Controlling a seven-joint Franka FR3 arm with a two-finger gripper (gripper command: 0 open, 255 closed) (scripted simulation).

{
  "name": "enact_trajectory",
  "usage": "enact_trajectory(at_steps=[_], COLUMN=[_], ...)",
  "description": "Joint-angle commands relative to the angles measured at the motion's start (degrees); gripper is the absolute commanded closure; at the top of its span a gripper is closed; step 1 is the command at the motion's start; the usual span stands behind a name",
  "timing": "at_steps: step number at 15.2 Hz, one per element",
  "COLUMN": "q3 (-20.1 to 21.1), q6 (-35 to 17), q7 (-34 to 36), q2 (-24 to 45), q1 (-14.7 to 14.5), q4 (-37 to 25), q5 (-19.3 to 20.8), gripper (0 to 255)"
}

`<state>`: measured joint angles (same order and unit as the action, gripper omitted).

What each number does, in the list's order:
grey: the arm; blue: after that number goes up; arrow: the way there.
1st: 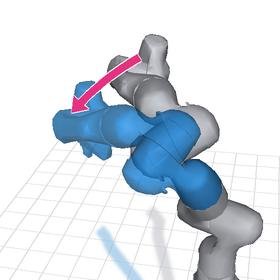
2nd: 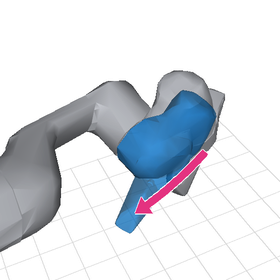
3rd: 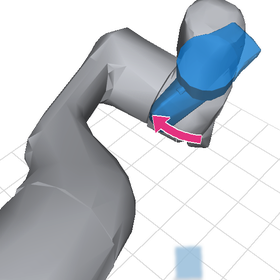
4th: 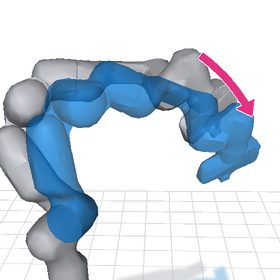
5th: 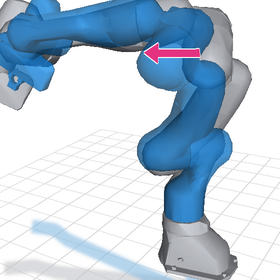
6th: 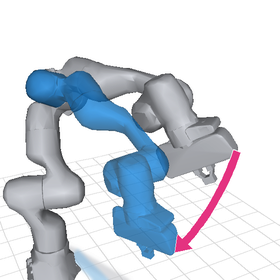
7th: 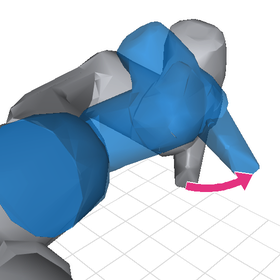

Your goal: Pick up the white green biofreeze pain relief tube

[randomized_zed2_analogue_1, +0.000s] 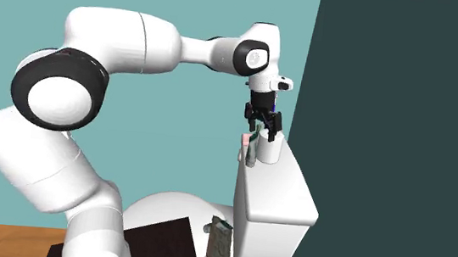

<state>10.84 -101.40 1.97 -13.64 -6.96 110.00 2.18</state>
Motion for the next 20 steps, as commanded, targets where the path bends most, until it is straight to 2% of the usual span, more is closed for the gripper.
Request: enact_trajectory(at_steps=[1, 8, 17, 18, 20], q3=[1.51, 5.46, 5.34, 5.36, 5.36], q6=[0.6, 2.59, -3.33, -3.48, -3.52], q7=[1.22, 4.62, 4.91, 4.92, 4.94], q2=[3.86, 16.89, 16.55, 16.3, 16.26], q1=[-0.85, -4.09, -4.0, -4.01, -4.01], q4=[-3.81, -16.51, -10.26, -9.87, -9.79], q5=[0.27, 2.57, 2.55, 2.49, 2.48], gripper=[0, 0, 0, 255, 255])
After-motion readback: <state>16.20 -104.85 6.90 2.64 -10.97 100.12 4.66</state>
